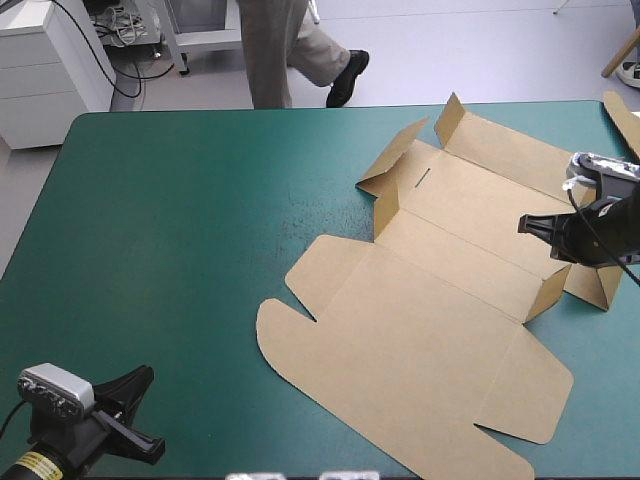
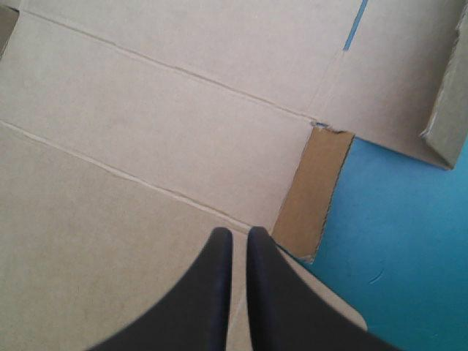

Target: Fold the box

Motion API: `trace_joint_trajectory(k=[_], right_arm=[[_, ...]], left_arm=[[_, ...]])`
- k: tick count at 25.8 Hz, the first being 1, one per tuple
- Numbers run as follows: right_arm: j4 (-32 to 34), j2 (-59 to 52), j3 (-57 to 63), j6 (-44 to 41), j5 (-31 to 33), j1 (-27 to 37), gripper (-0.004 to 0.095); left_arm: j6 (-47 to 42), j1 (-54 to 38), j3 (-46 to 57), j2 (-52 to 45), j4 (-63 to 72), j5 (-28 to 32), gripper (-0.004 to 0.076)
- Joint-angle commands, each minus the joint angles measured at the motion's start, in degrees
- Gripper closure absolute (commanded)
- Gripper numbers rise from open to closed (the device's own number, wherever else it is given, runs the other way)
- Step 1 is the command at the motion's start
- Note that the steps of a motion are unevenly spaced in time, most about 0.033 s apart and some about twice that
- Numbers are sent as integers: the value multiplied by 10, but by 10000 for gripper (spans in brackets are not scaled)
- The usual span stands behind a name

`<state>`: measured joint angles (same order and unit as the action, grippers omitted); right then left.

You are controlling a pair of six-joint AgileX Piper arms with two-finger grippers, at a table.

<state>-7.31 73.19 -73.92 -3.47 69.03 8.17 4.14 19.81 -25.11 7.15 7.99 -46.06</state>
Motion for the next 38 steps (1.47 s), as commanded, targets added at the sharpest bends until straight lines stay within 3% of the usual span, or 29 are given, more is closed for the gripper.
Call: trace_joint_trajectory(k=[1, 6, 8, 15, 24, 30, 35, 38], right_arm=[[-20, -15, 11, 1, -19, 4, 717], [-16, -15, 30, -19, -20, 4, 396], [4, -16, 30, -43, -20, 4, 335], [41, -27, 34, -98, -20, 4, 330], [48, -26, 64, -99, -20, 14, 330], [22, -26, 99, -76, -23, 79, 332], [-5, -24, 115, -46, -81, 83, 335], [-12, -1, 115, -42, -82, 83, 375]], left_arm=[[-2, 4, -14, 8, 10, 43, 731], [-2, 4, -14, 8, 10, 43, 731], [-2, 4, -14, 8, 10, 43, 731], [0, 4, -14, 8, 4, 43, 731], [2, 4, -14, 8, 4, 43, 731], [2, 4, -14, 8, 4, 43, 731], [2, 4, -14, 8, 4, 43, 731], [2, 4, -14, 8, 4, 43, 731]])
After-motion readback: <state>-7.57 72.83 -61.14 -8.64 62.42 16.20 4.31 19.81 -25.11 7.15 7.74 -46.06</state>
